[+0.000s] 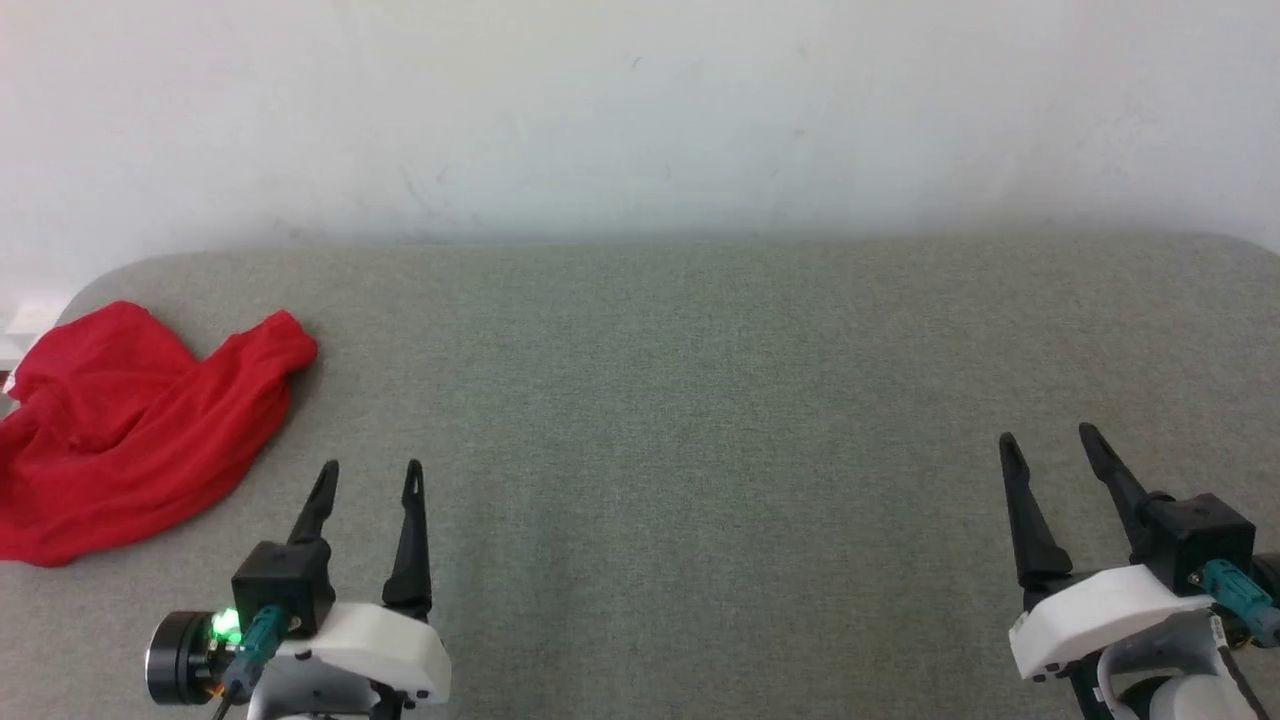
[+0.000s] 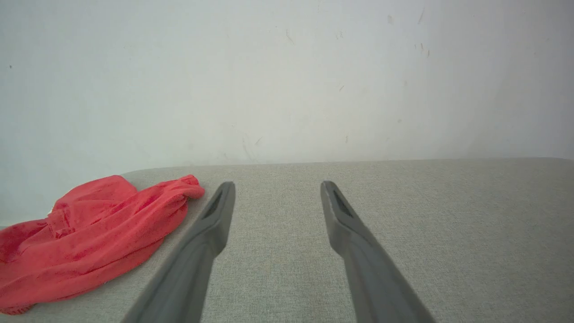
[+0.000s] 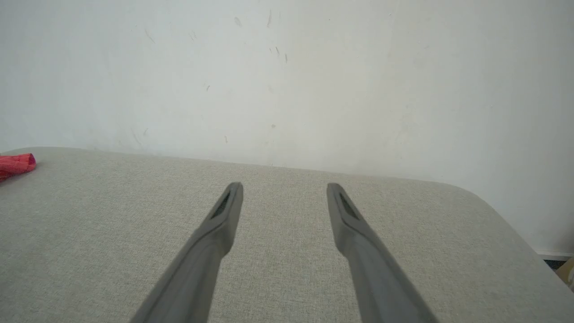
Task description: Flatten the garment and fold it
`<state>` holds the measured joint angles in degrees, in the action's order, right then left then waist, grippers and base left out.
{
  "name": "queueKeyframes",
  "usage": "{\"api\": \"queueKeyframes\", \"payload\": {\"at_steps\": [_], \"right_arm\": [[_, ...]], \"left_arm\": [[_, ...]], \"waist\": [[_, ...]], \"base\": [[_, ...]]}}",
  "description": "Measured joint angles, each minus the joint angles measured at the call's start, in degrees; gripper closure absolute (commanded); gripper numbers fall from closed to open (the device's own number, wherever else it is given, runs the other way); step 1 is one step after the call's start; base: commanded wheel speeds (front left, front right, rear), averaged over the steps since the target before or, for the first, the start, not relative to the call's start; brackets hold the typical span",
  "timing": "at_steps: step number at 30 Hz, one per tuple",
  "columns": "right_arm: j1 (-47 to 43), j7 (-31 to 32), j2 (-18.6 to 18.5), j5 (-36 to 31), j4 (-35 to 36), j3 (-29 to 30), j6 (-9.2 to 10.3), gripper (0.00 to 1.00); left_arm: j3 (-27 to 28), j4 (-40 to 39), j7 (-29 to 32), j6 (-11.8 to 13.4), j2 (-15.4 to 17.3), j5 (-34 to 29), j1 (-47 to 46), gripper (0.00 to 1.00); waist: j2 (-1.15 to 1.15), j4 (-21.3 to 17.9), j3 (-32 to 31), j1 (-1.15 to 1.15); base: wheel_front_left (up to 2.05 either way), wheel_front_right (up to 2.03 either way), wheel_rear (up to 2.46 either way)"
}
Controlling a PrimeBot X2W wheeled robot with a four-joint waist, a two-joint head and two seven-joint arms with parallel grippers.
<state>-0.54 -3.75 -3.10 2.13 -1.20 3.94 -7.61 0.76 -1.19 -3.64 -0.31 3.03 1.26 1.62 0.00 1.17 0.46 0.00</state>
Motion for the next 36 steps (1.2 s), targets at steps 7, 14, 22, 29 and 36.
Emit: {"api": "queueKeyframes", "payload": {"at_steps": [7, 14, 22, 29, 36], "right_arm": [[-0.07, -0.89, 0.00, 0.19, -0.26, 0.12, 0.00, 0.00], [-0.13, -1.58, 0.00, 0.35, -0.65, 0.05, 0.00, 0.00], [-0.21, -2.61, 0.01, 0.48, -0.86, -0.22, 0.00, 0.00], [-0.68, -3.44, 0.02, 0.48, -1.13, -0.44, 0.00, 0.00], [-0.68, -4.23, 0.02, 0.48, -1.41, -0.48, 0.00, 0.00]], "left_arm": [[0.23, -0.14, -1.01, 0.01, -0.01, 0.79, 0.77, 0.00], [0.40, -0.33, -1.77, 0.02, -0.01, 1.23, 1.13, 0.00], [0.76, -0.67, -2.58, 0.44, -0.01, 1.82, 1.83, 0.00], [0.96, -1.16, -3.54, 0.94, -0.01, 2.33, 2.29, 0.00], [1.31, -1.29, -4.46, 1.44, -0.01, 3.34, 3.02, 0.00]], "waist": [[0.00, 1.14, -0.13, 0.00], [0.00, 2.62, -0.17, 0.00], [0.00, 4.74, -0.02, 0.00], [0.00, 7.03, 0.20, 0.00], [0.00, 9.72, 0.41, 0.00]], "base": [[0.00, 0.00, 0.00], [0.00, 0.00, 0.00], [0.00, 0.00, 0.00], [0.00, 0.00, 0.00], [0.00, 0.00, 0.00]]}}
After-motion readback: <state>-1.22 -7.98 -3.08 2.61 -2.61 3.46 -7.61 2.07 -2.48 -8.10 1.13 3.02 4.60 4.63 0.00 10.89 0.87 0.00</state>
